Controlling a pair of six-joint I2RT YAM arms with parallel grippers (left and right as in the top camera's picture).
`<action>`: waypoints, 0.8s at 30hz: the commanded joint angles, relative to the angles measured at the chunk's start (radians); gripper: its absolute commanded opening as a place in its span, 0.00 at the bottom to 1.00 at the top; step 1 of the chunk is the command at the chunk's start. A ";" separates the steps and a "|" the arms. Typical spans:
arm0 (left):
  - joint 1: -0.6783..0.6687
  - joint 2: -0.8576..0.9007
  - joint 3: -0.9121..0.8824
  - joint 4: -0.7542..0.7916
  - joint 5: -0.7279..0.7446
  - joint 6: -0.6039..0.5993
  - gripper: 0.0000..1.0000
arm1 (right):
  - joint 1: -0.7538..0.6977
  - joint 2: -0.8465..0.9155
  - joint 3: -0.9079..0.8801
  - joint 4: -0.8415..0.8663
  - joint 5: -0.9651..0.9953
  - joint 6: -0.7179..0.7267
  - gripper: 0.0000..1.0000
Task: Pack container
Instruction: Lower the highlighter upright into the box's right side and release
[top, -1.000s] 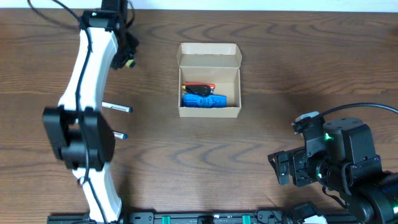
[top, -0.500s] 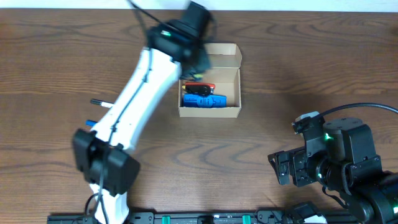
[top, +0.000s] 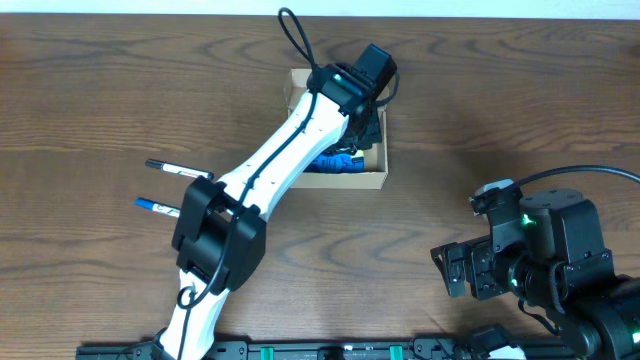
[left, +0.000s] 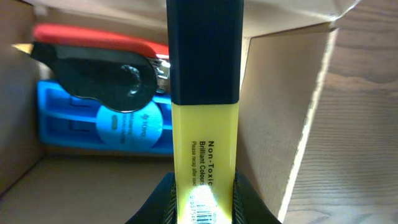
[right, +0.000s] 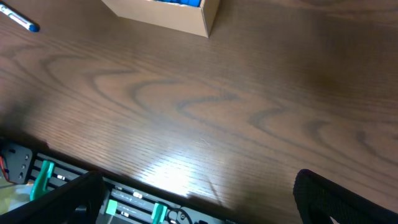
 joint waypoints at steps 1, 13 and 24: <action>-0.006 0.021 0.003 0.007 0.026 -0.008 0.06 | -0.008 0.000 -0.001 -0.001 -0.004 0.008 0.99; -0.060 0.024 0.003 0.084 0.032 0.038 0.06 | -0.008 0.000 -0.001 -0.001 -0.004 0.008 0.99; -0.060 0.024 0.003 0.083 -0.018 0.037 0.25 | -0.008 0.000 -0.001 -0.001 -0.004 0.008 0.99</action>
